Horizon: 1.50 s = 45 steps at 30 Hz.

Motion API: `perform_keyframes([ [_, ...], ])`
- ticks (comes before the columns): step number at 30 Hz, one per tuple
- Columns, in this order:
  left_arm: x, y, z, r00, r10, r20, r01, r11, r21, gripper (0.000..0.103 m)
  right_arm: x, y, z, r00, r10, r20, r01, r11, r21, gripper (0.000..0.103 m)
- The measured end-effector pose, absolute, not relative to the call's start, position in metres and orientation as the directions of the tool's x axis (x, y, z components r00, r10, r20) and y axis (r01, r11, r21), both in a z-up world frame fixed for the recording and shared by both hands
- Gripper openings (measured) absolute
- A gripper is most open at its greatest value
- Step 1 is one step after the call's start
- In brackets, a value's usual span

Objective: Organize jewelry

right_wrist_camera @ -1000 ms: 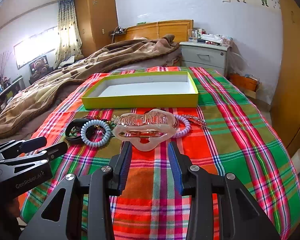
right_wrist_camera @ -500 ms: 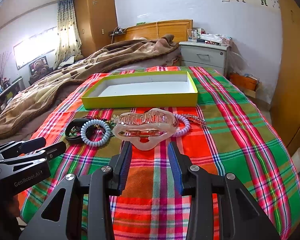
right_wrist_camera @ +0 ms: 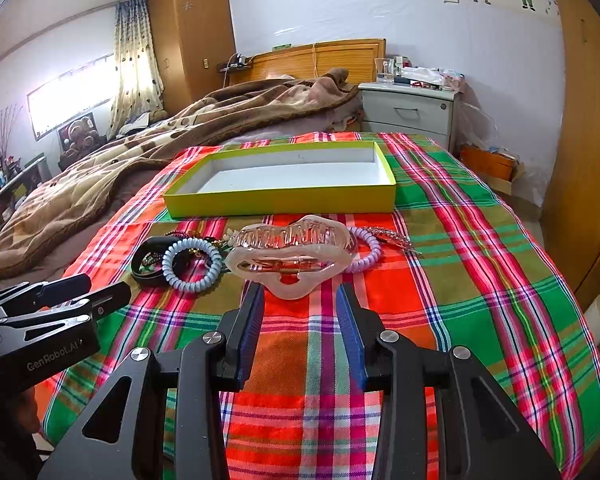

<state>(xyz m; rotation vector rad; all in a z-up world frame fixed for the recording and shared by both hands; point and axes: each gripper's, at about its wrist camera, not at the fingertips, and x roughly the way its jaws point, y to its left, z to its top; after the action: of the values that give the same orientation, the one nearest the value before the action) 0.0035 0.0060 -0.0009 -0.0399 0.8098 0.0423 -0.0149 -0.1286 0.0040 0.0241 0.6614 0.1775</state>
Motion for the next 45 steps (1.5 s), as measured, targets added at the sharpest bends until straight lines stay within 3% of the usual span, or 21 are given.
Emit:
perform_keyframes([
  [23, 0.001, 0.006, -0.001, 0.689, 0.016, -0.725, -0.046, 0.999, -0.021, 0.057, -0.011, -0.134, 0.003, 0.769, 0.178, -0.613, -0.151, 0.984, 0.097, 0.038],
  [33, 0.017, 0.023, -0.001, 0.667, -0.084, -0.74, -0.018, 0.991, -0.129, 0.057, 0.017, -0.156, -0.006, 0.709, 0.216, -0.672, -0.161, 0.976, 0.144, 0.039],
  [35, 0.02, 0.024, -0.001, 0.663, -0.095, -0.742, -0.013, 0.99, -0.138, 0.057, 0.024, -0.159, -0.008, 0.697, 0.232, -0.678, -0.164, 0.973, 0.164, 0.041],
  [37, 0.024, 0.023, -0.002, 0.652, -0.118, -0.749, 0.006, 0.989, -0.151, 0.057, 0.031, -0.162, -0.01, 0.685, 0.252, -0.684, -0.17, 0.968, 0.187, 0.058],
  [45, 0.036, 0.025, -0.005, 0.621, -0.202, -0.757, 0.054, 0.975, -0.216, 0.059, 0.054, -0.157, -0.015, 0.62, 0.278, -0.734, -0.183, 0.96, 0.21, 0.058],
])
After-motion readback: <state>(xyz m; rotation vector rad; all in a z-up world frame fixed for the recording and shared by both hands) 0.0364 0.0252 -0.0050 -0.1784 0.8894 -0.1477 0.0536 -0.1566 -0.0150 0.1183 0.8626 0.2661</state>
